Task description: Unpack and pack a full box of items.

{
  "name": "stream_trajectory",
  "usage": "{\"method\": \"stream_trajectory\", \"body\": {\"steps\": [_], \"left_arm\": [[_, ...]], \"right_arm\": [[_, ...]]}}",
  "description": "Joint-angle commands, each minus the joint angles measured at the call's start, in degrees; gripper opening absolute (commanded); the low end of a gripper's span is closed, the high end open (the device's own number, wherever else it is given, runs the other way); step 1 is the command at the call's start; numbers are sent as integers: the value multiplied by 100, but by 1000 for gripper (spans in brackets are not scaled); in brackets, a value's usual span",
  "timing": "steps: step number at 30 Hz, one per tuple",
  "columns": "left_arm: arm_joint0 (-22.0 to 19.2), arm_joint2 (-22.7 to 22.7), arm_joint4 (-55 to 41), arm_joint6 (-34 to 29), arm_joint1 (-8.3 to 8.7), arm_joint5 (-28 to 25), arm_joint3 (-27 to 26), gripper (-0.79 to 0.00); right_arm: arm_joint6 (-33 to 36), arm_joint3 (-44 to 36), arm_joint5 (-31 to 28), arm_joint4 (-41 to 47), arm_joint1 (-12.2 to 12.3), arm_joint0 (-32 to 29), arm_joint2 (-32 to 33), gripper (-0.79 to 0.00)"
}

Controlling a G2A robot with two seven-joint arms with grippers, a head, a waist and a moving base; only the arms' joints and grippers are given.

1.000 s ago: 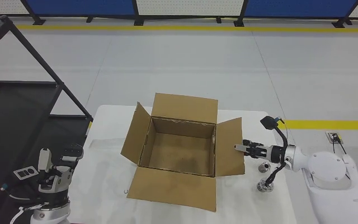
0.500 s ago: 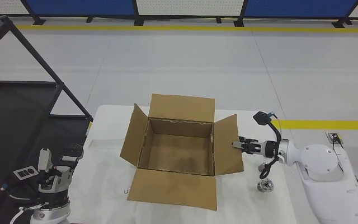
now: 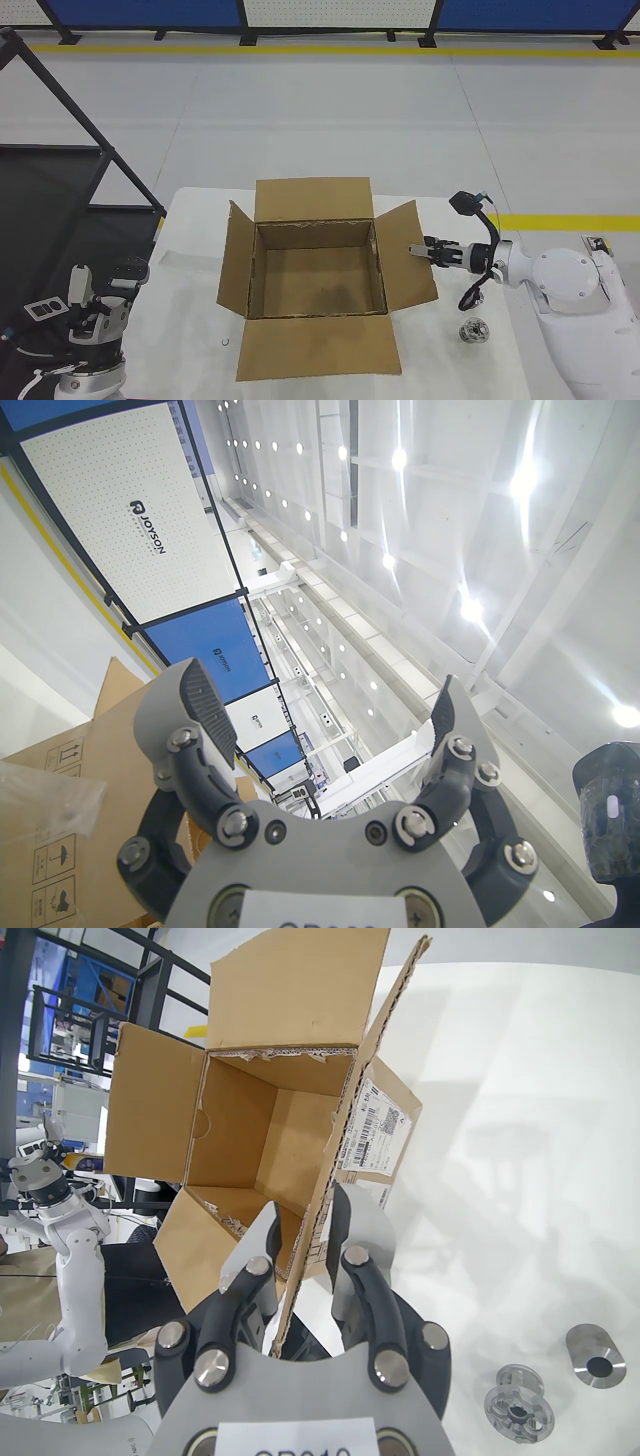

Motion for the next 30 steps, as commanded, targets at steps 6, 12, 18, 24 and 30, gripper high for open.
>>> {"method": "stream_trajectory", "body": {"steps": [6,12,18,24,30], "left_arm": [[0,0,0,0,0,0,0,0],[0,0,0,0,0,0,0,0],[0,0,0,0,0,0,0,0],[0,0,0,0,0,0,0,0],[0,0,0,0,0,0,0,0]], "right_arm": [[-193,-541,-25,-15,125,-542,537,0],[-408,-1710,-357,-435,270,-1686,1399,0],[-646,-2555,-758,-751,332,-2743,2040,0],[-646,-2555,-758,-751,332,-2743,2040,0],[-646,-2555,-758,-751,332,-2743,2040,0]]}}
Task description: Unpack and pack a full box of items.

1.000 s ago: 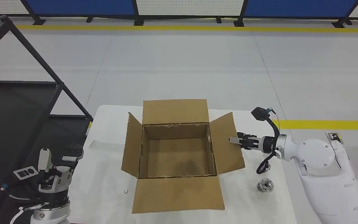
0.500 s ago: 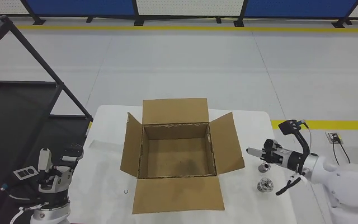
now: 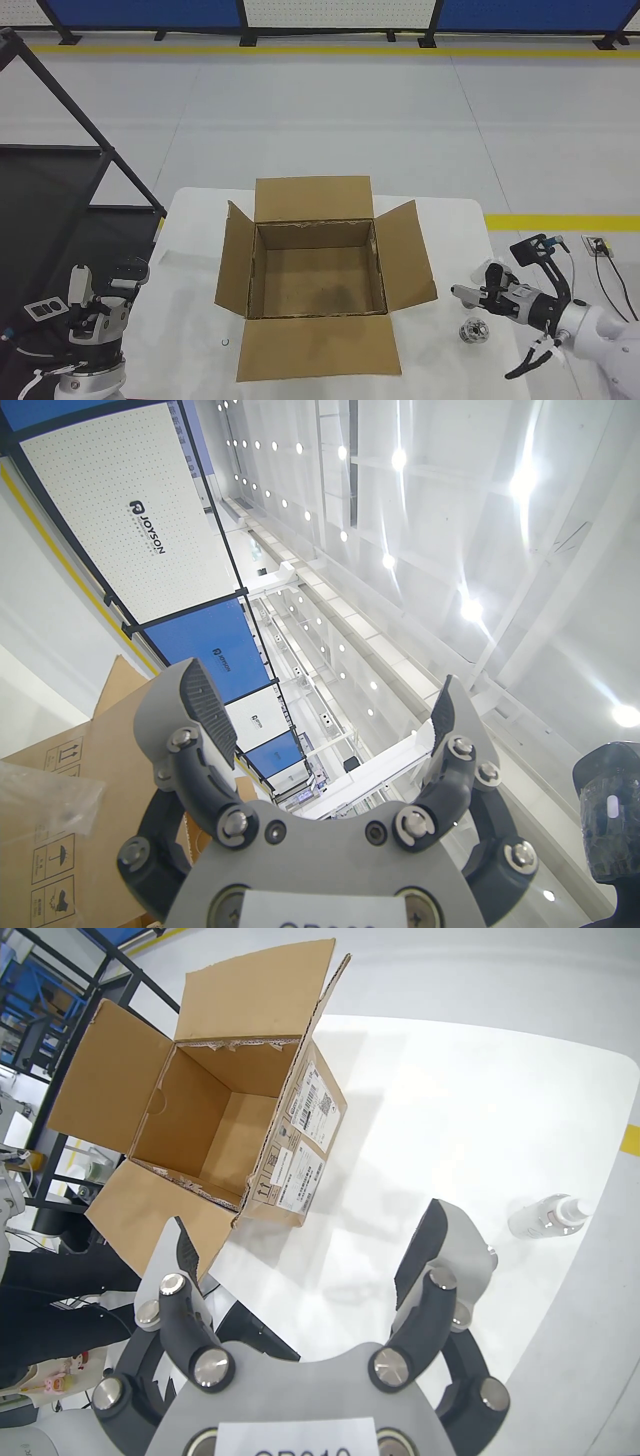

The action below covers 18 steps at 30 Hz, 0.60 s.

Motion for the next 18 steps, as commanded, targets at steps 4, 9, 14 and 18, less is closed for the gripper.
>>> {"method": "stream_trajectory", "body": {"steps": [4,9,14,18], "left_arm": [[0,0,0,0,0,0,0,0],[0,0,0,0,0,0,0,0],[0,0,0,0,0,0,0,0],[0,0,0,0,0,0,0,0]], "right_arm": [[-117,-20,-268,-358,19,-122,-24,0],[-384,213,-653,-1104,73,-476,187,0],[-462,580,-967,-1850,126,-806,269,0],[-587,993,-962,-2233,136,-826,3,0]]}}
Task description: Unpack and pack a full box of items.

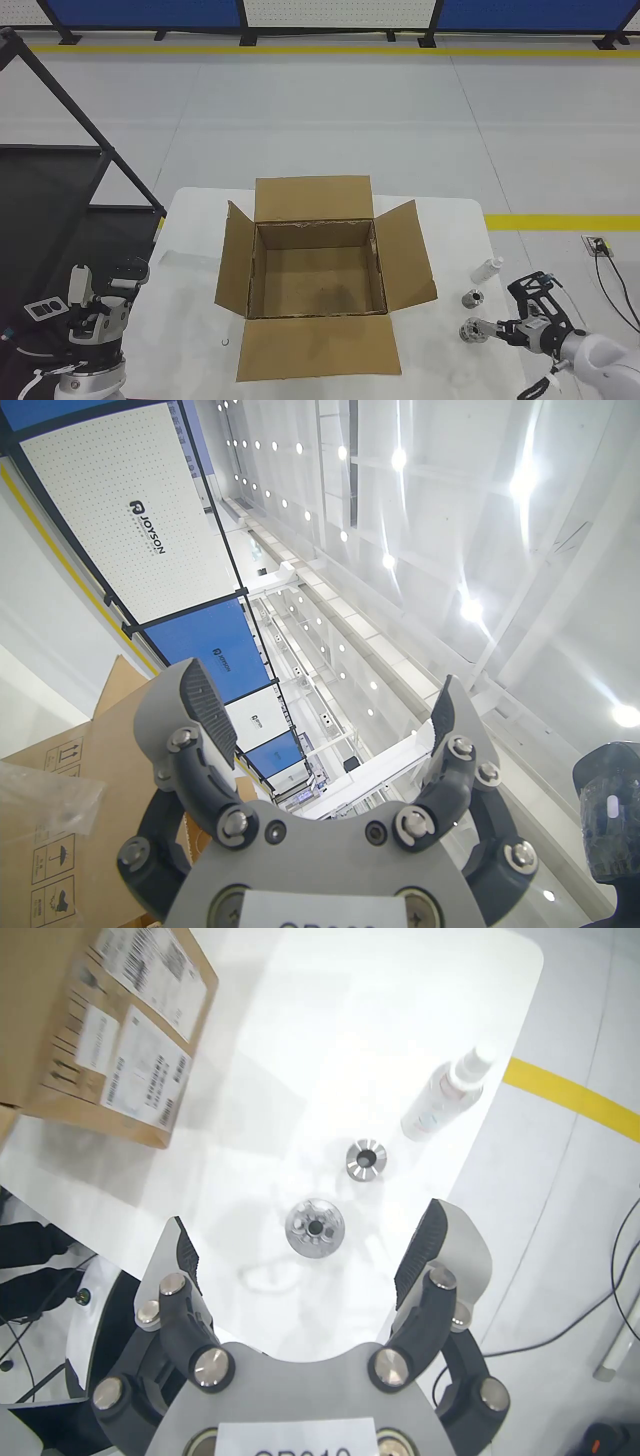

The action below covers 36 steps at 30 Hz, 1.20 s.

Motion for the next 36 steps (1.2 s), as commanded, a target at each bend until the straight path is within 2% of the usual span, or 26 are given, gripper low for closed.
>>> {"method": "stream_trajectory", "body": {"steps": [1,8,13,14,16,20,22,23,25,30,33,36], "left_arm": [[0,0,0,0,0,0,0,0],[0,0,0,0,0,0,0,0],[0,0,0,0,0,0,0,0],[0,0,0,0,0,0,0,0],[0,0,0,0,0,0,0,0],[0,0,0,0,0,0,0,0],[0,0,0,0,0,0,0,0],[0,0,0,0,0,0,0,0],[0,0,0,0,0,0,0,0],[0,0,0,0,0,0,0,0],[0,0,0,0,0,0,0,0],[0,0,0,0,0,0,0,0]], "right_arm": [[-39,245,-25,-90,1,45,-180,0],[-54,1022,-41,-367,0,427,-805,0],[-77,1369,-73,-375,6,622,-1013,0],[-69,1422,-39,-410,7,661,-1047,-37],[-91,1498,-16,-422,8,727,-1116,-425],[-110,1608,-18,-407,18,808,-1180,-637],[-111,1650,-23,-402,24,837,-1209,-696],[-109,1668,-20,-404,27,853,-1221,-751],[-104,1694,-26,-411,35,884,-1242,-785],[-194,1528,27,-412,62,880,-1161,-785],[-255,1143,73,-289,88,739,-952,-785],[-238,453,432,-87,104,556,-665,-785]]}}
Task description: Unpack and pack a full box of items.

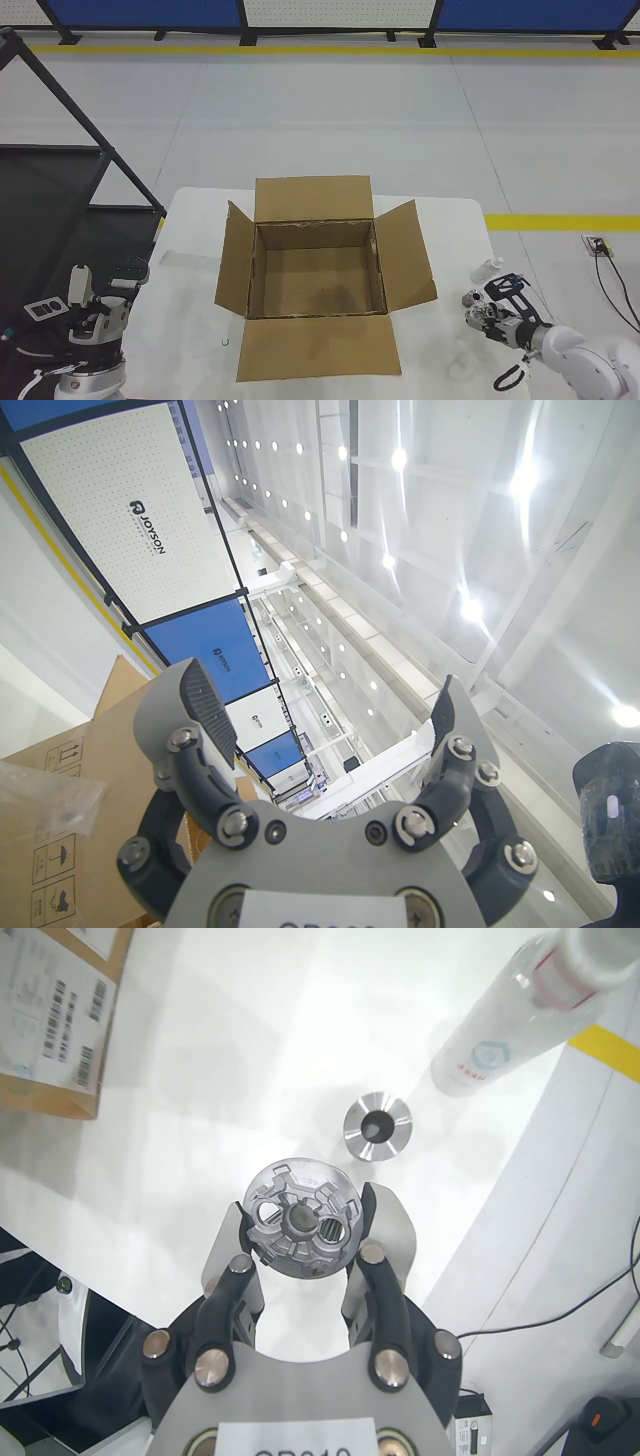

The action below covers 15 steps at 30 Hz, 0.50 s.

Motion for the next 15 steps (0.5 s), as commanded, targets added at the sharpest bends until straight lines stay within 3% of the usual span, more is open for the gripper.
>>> {"method": "stream_trajectory", "body": {"steps": [1,8,15], "left_arm": [[0,0,0,0,0,0,0,0],[0,0,0,0,0,0,0,0],[0,0,0,0,0,0,0,0]], "right_arm": [[43,-614,263,154,9,-122,214,-785],[359,-2722,1094,759,19,-315,673,-785],[955,-3346,2223,1372,24,521,199,-785]]}}
